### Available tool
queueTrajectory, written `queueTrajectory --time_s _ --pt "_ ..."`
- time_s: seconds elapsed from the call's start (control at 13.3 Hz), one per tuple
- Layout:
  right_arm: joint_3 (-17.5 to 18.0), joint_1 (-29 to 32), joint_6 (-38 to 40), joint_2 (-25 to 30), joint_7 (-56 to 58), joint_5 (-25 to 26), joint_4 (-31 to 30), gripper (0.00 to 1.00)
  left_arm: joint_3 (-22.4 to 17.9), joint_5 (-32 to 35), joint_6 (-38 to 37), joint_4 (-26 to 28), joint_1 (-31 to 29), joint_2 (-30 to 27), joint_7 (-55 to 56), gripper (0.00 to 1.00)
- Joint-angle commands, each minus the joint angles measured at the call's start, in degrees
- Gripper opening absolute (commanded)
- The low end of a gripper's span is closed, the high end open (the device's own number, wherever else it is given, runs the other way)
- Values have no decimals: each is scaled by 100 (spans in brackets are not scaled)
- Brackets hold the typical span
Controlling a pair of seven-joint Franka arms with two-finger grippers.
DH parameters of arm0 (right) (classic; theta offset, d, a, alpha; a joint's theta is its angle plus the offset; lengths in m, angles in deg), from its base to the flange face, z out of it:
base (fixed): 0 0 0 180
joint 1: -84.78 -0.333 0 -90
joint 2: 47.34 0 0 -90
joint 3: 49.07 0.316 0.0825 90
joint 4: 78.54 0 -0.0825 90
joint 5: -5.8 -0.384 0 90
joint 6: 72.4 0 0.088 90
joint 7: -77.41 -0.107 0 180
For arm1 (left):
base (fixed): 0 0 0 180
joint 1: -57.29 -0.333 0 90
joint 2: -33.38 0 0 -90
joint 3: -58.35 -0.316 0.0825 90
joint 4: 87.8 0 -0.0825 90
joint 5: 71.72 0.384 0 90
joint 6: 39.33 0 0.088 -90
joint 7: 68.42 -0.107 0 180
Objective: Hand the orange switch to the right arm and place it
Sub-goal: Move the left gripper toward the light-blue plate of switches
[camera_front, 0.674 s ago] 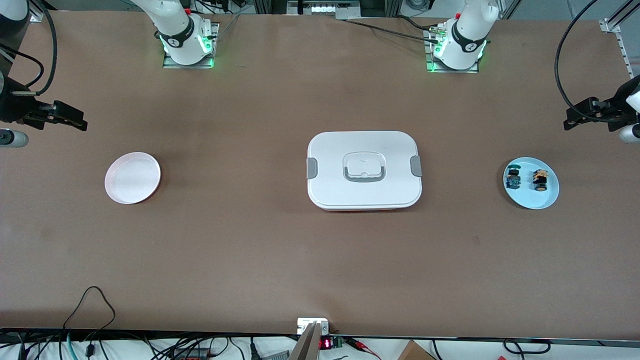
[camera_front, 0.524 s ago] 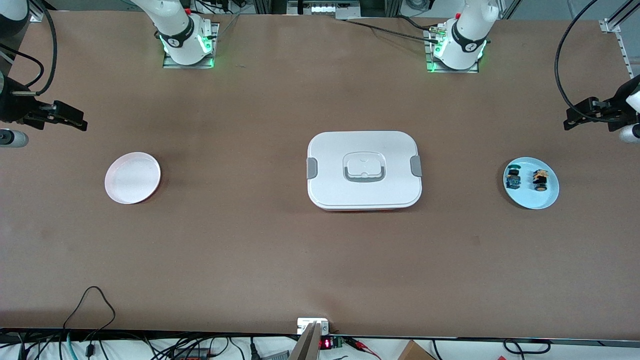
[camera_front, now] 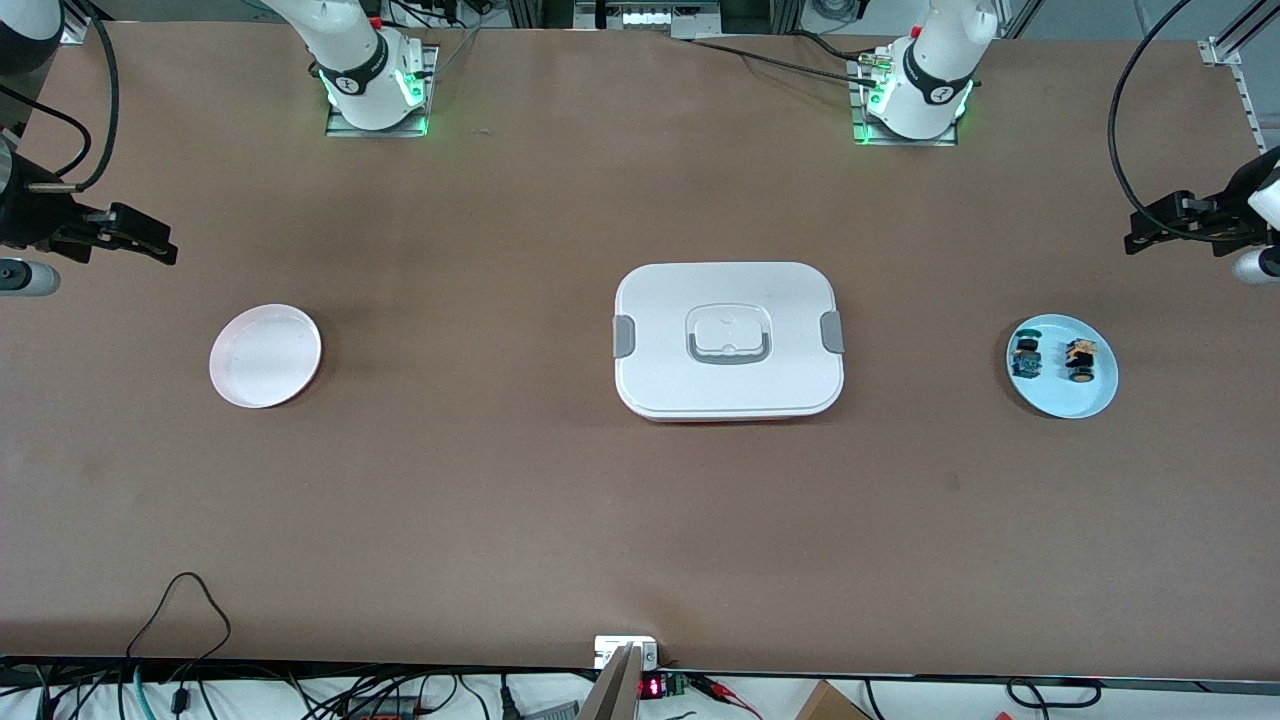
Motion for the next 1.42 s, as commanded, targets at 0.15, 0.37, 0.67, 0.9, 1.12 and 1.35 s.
queueTrajectory --time_s 0.15,0.37,0.67,0.9,1.12,1.35 --pt "-1 -12 30 0 2 60 89 100 -3 39 -506 -217 -59 172 -96 100" --pt "-1 -12 57 0 2 60 89 100 32 30 -788 19 -59 155 -201 100" --pt "-1 -3 22 -17 2 68 89 100 23 30 -358 274 -409 347 -2270 100" --pt "-1 -12 13 -17 2 68 89 100 14 82 3 302 -655 768 -3887 100" --pt "8 -29 22 -17 2 60 89 100 14 179 151 503 -884 1042 -5259 100" --pt "8 -29 13 -17 11 68 89 100 14 171 714 749 -1077 1288 -6519 100"
